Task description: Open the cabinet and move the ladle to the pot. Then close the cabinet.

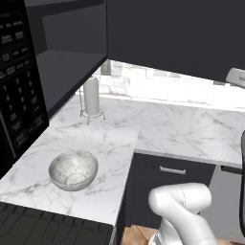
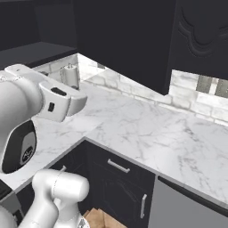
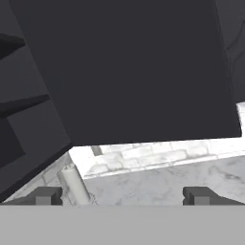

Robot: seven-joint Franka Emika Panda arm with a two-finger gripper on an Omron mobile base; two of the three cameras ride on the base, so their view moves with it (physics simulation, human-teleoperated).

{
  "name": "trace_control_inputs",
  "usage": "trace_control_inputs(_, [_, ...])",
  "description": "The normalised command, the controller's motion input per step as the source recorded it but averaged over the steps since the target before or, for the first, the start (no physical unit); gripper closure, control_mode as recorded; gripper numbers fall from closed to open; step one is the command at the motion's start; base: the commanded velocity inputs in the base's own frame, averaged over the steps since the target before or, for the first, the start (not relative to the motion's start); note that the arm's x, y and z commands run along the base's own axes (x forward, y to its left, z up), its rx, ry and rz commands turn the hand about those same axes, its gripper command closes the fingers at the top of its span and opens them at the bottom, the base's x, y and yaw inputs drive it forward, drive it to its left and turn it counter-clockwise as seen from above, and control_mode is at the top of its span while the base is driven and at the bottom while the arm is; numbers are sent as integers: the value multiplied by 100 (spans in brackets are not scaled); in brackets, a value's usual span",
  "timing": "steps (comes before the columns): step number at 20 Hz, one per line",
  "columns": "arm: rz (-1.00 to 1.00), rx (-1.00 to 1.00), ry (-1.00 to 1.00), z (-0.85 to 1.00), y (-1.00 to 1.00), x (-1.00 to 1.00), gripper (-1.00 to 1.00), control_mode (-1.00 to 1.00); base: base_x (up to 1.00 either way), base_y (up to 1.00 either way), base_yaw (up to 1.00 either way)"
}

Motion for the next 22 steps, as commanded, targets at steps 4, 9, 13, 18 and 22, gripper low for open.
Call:
trace_control_inputs(4, [0,17,0,29,-46,0,-100,-100,0,0,0])
trace_control_inputs(9, [0,21,0,3,-37,0,-100,-100,0,0,0])
trace_control_inputs(13, [0,38,0,0,-41,0,-100,-100,0,0,0])
trace_control_inputs(18, [0,40,-1,0,-40,0,-100,-100,0,0,0])
trace_control_inputs(22, [0,31,0,0,-57,0,-100,-100,0,0,0])
